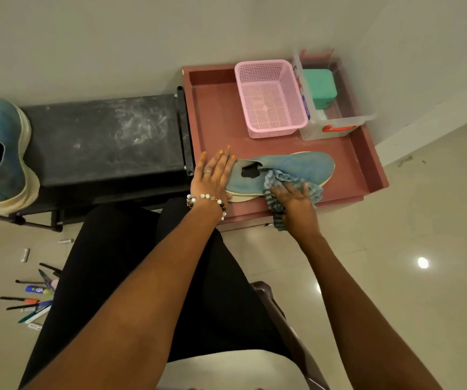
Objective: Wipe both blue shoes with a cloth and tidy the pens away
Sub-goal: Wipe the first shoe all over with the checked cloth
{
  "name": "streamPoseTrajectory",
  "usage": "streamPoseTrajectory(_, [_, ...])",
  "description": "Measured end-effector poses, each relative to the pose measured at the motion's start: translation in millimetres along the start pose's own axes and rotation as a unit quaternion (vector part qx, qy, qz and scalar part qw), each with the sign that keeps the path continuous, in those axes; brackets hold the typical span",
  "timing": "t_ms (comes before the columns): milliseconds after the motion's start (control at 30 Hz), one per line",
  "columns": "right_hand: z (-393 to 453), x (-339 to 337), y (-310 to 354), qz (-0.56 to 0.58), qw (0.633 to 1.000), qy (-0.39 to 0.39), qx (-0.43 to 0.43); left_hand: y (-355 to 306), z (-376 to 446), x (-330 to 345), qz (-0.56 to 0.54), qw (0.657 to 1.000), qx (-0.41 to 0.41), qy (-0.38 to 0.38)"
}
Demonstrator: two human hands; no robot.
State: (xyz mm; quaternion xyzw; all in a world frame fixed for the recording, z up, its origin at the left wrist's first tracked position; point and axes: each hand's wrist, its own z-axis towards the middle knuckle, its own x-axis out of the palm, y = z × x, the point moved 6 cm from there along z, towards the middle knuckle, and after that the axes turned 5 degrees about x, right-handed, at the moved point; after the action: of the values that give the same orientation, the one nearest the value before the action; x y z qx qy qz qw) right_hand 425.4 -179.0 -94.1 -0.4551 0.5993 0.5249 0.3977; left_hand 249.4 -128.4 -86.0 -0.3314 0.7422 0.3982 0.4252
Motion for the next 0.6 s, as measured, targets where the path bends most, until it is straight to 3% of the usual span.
streamPoseTrajectory(67, [-0.1, -9.4, 5.8, 0.065, 0.993, 0.011, 0.095, 0.1, -4.4, -5.2, -0.009, 1.0, -0.002, -0.006])
streamPoseTrajectory(100, [-2.8, -17.8, 7.1, 0.159, 0.975, -0.004, 0.157, -0.2, -6.5, -9.0, -0.014, 1.0, -0.004, -0.016])
streamPoseTrajectory(133, [-7.8, -26.0, 4.2, 0.303, 0.925, -0.039, 0.225, -0.6, -8.8, -14.7, -0.018, 0.999, -0.001, -0.029])
streamPoseTrajectory(167, [-16.2, -32.6, -0.5, 0.466, 0.831, -0.077, 0.293, -1.3, -11.4, -22.7, -0.025, 0.999, 0.008, -0.046])
streamPoseTrajectory(200, [-27.6, -35.0, -5.7, 0.598, 0.71, -0.109, 0.356, -3.6, -13.3, -32.1, -0.037, 0.996, 0.026, -0.079])
streamPoseTrajectory(233, [-37.8, -36.9, -10.3, 0.685, 0.597, -0.141, 0.393, -8.7, -15.8, -42.3, -0.05, 0.989, 0.052, -0.126])
streamPoseTrajectory(267, [-45.9, -39.0, -16.9, 0.725, 0.523, -0.176, 0.413, -14.7, -19.8, -51.6, -0.061, 0.98, 0.08, -0.169])
streamPoseTrajectory(300, [-52.8, -42.4, -24.3, 0.732, 0.484, -0.214, 0.43, -22.8, -24.1, -58.6, -0.066, 0.971, 0.115, -0.201])
streamPoseTrajectory(367, [-61.6, -52.7, -37.7, 0.71, 0.459, -0.302, 0.44, -41.0, -30.9, -61.3, -0.079, 0.962, 0.181, -0.188])
streamPoseTrajectory(400, [-64.0, -58.3, -42.9, 0.681, 0.474, -0.337, 0.445, -48.9, -32.5, -55.1, -0.088, 0.967, 0.199, -0.135])
streamPoseTrajectory(433, [-66.6, -67.0, -45.6, 0.634, 0.515, -0.359, 0.452, -53.4, -32.5, -47.0, -0.088, 0.973, 0.199, -0.08])
streamPoseTrajectory(467, [-65.8, -71.0, -47.1, 0.57, 0.578, -0.361, 0.46, -54.6, -30.9, -39.7, -0.089, 0.977, 0.191, -0.044])
streamPoseTrajectory(533, [-57.2, -81.5, -32.0, 0.415, 0.74, -0.32, 0.422, -56.1, -30.4, -22.8, -0.093, 0.979, 0.183, 0.01])
streamPoseTrajectory(600, [-36.6, -70.9, -0.2, 0.261, 0.898, -0.239, 0.261, -56.3, -31.3, -10.2, -0.095, 0.98, 0.168, 0.044])
